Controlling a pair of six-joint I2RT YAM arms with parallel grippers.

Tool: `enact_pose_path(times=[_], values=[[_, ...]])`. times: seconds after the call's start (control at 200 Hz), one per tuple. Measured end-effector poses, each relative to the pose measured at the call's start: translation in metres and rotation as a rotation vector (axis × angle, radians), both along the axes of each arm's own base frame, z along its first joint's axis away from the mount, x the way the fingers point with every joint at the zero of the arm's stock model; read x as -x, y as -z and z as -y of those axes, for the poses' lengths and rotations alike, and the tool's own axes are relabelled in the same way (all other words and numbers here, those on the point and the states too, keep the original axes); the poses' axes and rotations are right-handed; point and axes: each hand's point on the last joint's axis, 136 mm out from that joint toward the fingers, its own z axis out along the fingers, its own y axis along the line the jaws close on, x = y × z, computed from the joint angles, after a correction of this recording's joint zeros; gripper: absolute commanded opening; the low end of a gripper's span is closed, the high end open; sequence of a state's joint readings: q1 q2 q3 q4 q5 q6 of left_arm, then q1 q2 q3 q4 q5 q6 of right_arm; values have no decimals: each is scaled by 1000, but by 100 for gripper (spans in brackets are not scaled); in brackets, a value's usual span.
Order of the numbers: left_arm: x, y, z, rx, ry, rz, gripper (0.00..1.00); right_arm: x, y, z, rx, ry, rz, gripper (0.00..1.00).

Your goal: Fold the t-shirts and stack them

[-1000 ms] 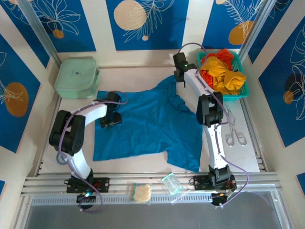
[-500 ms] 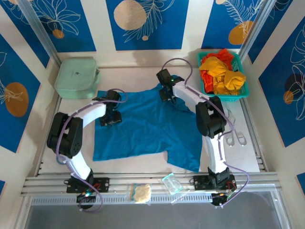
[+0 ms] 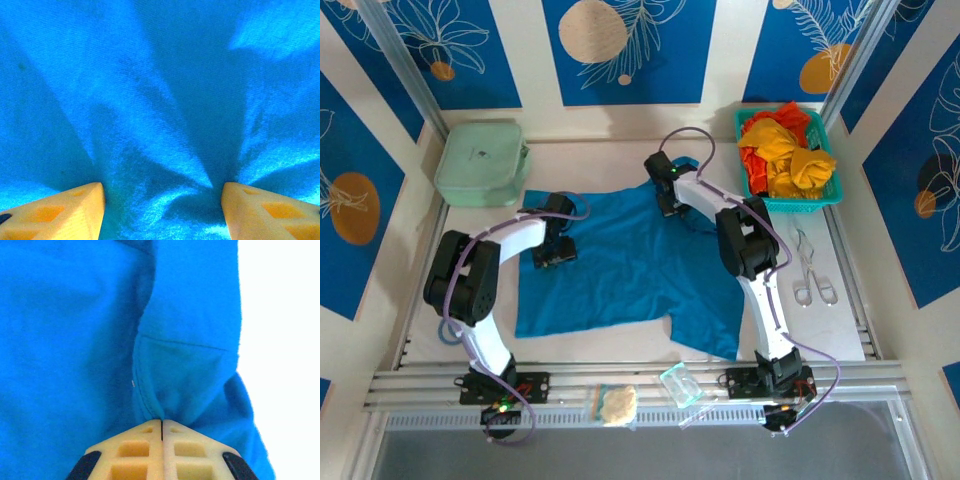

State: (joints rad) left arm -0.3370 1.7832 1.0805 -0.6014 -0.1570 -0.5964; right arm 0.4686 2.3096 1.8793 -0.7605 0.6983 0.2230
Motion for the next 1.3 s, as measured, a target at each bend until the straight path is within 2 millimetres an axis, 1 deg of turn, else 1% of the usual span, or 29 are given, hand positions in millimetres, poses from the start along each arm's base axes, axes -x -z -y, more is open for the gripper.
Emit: enact_pose_path(times=[0.175, 0.295, 0.38, 0.475, 0.52, 0.555, 0.575, 0.61, 0.635, 0.685, 0.735, 0.82, 0.901, 0.971, 1.041, 1.116, 1.176, 1.256, 1.301], values=[[0, 1, 0, 1, 0, 4, 64, -7, -4, 25, 52, 34, 14, 0], [0, 1, 0, 3, 0, 11, 63, -19, -14, 50, 80, 51, 26, 0], [0, 1, 0, 5, 0, 16, 63, -37, -32, 70, 93, 65, 68, 0], [0, 0, 0, 6, 0, 23, 63, -64, -63, 89, 104, 78, 147, 0], [0, 0, 0, 6, 0, 25, 64, -80, -78, 97, 108, 83, 193, 0], [0, 0, -1, 6, 0, 27, 64, -91, -86, 102, 112, 88, 223, 7], [0, 0, -1, 6, 0, 28, 64, -97, -90, 105, 116, 91, 237, 13], [0, 1, -1, 5, 0, 28, 65, -105, -94, 107, 120, 93, 255, 23], [0, 1, -1, 5, 0, 28, 65, -112, -96, 109, 126, 94, 267, 28], [1, 1, -1, 3, 0, 29, 66, -120, -94, 110, 127, 105, 277, 36], [0, 1, -1, 2, 0, 30, 68, -123, -87, 109, 133, 102, 265, 40], [1, 0, -2, -1, 1, 31, 70, -114, -68, 107, 139, 99, 206, 42], [1, 0, -3, -6, 1, 30, 73, -100, -51, 101, 136, 95, 154, 37], [1, -1, -4, -14, 0, 31, 76, -80, -38, 95, 125, 89, 99, 34], [3, -2, -6, -22, -1, 30, 80, -56, -34, 87, 106, 84, 57, 30], [7, -4, -7, -28, 0, 18, 82, -29, -42, 77, 67, 82, 41, 22], [9, -8, -9, -32, 3, 15, 84, -3, -55, 68, 14, 85, 43, 14], [11, -17, -9, -31, 12, 25, 86, 29, -75, 57, -73, 90, 57, 0], [10, -24, -9, -29, 20, 35, 86, 47, -82, 52, -133, 104, 65, 0]])
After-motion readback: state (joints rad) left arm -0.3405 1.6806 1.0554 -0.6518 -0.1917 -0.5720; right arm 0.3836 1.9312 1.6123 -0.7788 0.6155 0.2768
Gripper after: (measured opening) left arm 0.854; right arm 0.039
